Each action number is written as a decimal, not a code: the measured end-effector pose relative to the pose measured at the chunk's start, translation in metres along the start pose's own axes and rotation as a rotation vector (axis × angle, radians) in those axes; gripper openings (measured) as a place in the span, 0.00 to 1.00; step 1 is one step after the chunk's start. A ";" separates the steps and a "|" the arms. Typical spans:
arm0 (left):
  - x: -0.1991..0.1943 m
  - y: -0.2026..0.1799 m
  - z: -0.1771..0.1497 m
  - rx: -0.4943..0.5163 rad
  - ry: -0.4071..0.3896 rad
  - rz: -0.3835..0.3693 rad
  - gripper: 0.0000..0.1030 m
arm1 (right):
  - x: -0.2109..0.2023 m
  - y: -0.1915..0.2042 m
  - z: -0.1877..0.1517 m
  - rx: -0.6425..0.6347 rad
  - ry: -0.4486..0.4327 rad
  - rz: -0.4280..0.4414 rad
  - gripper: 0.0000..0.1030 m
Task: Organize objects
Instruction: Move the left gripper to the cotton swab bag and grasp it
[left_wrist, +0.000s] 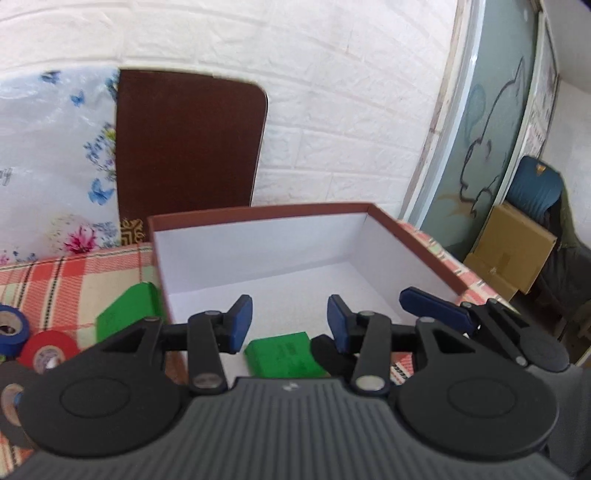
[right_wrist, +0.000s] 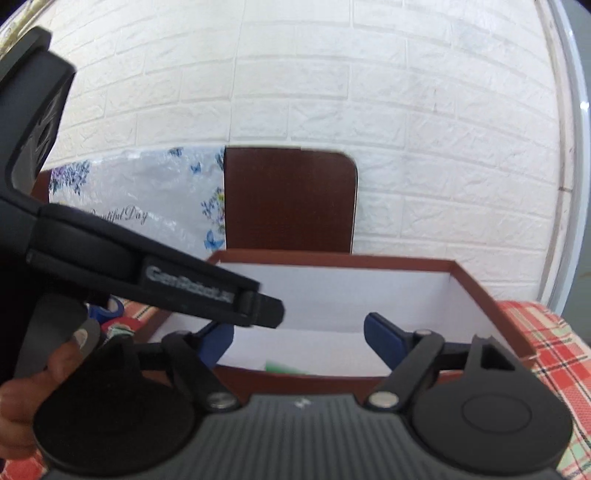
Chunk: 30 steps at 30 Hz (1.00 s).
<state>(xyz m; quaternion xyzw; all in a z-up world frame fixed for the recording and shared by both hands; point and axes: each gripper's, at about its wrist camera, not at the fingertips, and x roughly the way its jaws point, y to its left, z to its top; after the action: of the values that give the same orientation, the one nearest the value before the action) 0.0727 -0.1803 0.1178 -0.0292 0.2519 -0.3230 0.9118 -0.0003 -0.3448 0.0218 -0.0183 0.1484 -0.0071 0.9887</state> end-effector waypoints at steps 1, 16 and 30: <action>-0.016 0.006 -0.004 0.001 -0.026 -0.002 0.48 | -0.009 0.006 -0.002 -0.001 -0.023 0.001 0.77; -0.160 0.239 -0.126 -0.152 0.005 0.672 0.48 | 0.014 0.214 -0.022 -0.173 0.223 0.477 0.51; -0.185 0.293 -0.154 -0.380 -0.124 0.599 0.46 | 0.154 0.342 -0.013 -0.223 0.368 0.454 0.66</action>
<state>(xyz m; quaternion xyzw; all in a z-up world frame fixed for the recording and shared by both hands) 0.0446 0.1799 0.0018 -0.1424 0.2491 0.0137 0.9578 0.1454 -0.0062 -0.0492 -0.0914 0.3250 0.2273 0.9134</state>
